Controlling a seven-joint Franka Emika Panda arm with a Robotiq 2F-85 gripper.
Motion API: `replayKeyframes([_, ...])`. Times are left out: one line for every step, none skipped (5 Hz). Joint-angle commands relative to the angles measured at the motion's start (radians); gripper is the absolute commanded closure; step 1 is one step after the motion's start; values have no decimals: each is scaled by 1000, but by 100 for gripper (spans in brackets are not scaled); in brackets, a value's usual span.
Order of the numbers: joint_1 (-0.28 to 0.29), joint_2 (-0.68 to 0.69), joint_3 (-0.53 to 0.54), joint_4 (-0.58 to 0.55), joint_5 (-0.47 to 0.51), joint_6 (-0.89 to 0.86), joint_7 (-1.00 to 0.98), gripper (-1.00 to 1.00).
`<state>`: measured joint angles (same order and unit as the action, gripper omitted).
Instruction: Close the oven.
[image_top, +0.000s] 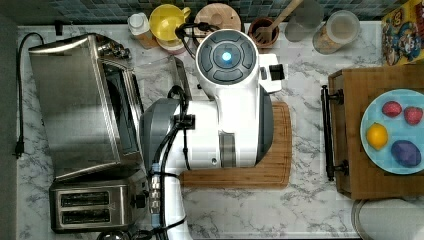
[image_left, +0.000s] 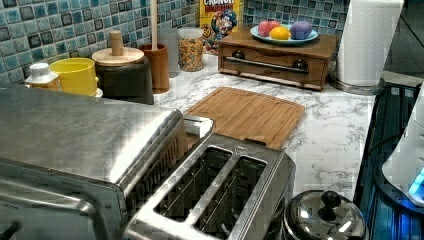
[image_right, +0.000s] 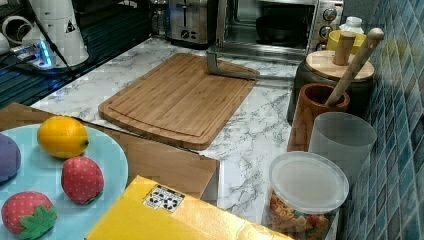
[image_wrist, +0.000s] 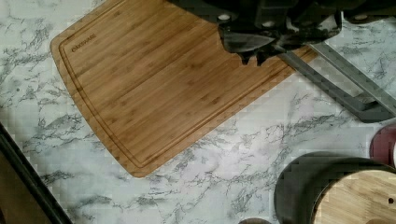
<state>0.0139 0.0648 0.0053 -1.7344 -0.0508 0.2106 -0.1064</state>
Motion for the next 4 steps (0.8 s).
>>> replayKeyframes([8,0,7,3,-8,0,-1,100])
replayKeyframes([-2,30,-25,4,74,15,-155,100])
replayKeyframes([-40,56,-20,0,123,59,-315,100])
replayKeyframes([-70,85,-17,24,180,70,-450,100])
